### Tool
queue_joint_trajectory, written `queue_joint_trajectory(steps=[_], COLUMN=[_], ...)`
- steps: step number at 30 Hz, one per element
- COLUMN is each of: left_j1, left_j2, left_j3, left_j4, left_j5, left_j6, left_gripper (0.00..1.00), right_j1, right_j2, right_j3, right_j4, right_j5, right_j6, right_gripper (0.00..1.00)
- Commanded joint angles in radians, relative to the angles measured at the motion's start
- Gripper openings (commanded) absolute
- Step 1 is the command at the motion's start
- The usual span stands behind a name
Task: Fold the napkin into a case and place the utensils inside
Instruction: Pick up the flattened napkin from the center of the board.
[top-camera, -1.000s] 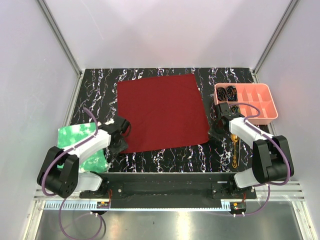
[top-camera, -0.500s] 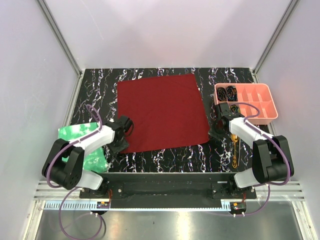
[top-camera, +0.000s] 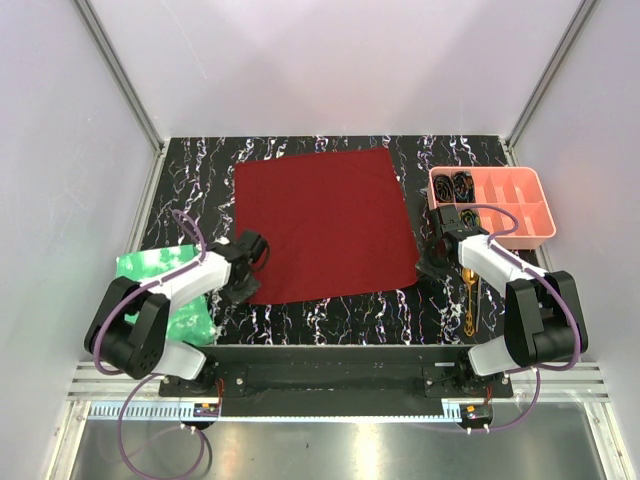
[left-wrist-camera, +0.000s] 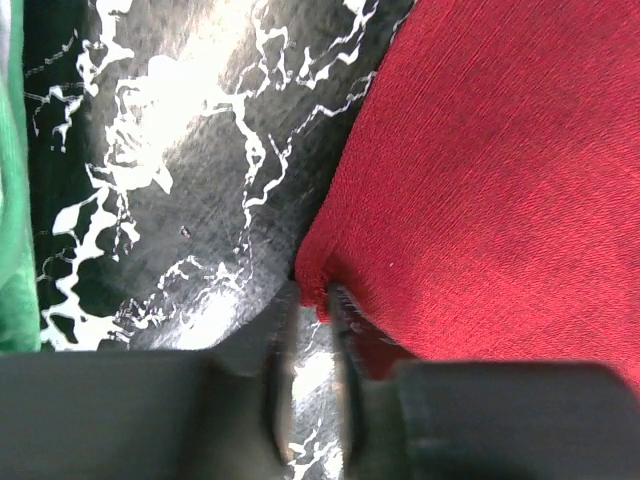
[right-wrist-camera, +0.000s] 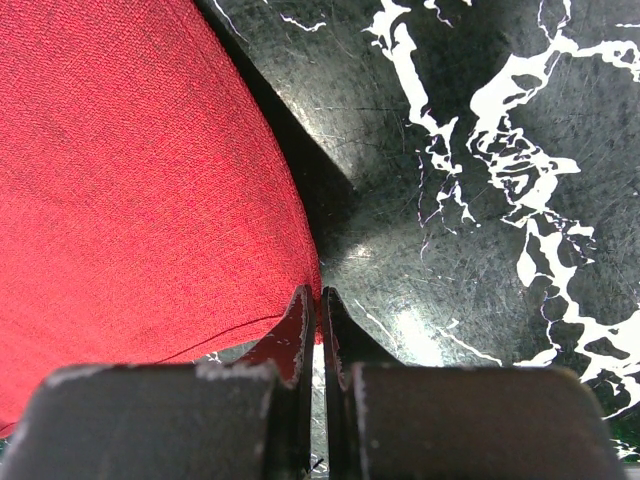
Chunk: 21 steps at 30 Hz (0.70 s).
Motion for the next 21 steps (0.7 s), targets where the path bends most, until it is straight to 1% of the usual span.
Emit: queue_joint_trajectory(steps=[1, 3, 7, 9, 15, 18, 19, 20, 21], left_j1=[0.01, 0.01, 0.009, 0.009, 0.002, 0.002, 0.002, 0.002, 0.002], left_j2=[0.013, -0.007, -0.082, -0.154, -0.355, -0.489, -0.53, -0.597, -0.634], left_j3=[-0.077, -0.074, -0.063, -0.055, -0.016, 0.029, 0.044, 0.084, 0.107], left_j4=[0.066, 0.065, 0.031, 0.016, 0.028, 0.043, 0.05, 0.072, 0.08], left_j5=[-0.021, -0.023, -0.028, -0.012, 0.02, 0.017, 0.015, 0.023, 0.025], left_j6=[-0.014, 0.006, 0.038, 0.07, 0.182, 0.254, 0.274, 0.299, 0.35], left_gripper=[0.06, 0.0, 0.0, 0.0, 0.0, 0.0, 0.0, 0.0, 0.0], right_j1=[-0.003, -0.004, -0.004, -0.004, -0.004, -0.004, -0.004, -0.004, -0.004], right_j2=[-0.023, -0.026, -0.031, -0.043, -0.183, -0.262, -0.311, -0.339, -0.368], right_j3=[-0.001, -0.002, -0.002, -0.002, -0.016, 0.016, 0.048, 0.069, 0.094], right_j4=[0.014, 0.016, 0.014, 0.014, 0.063, 0.057, 0.042, 0.03, 0.016], right_j5=[-0.007, -0.007, -0.005, -0.012, -0.125, -0.172, -0.185, -0.202, -0.212], right_j6=[-0.009, -0.012, -0.021, -0.037, -0.135, -0.189, -0.202, -0.224, -0.235], right_gripper=[0.0, 0.0, 0.0, 0.0, 0.0, 0.0, 0.0, 0.0, 0.0])
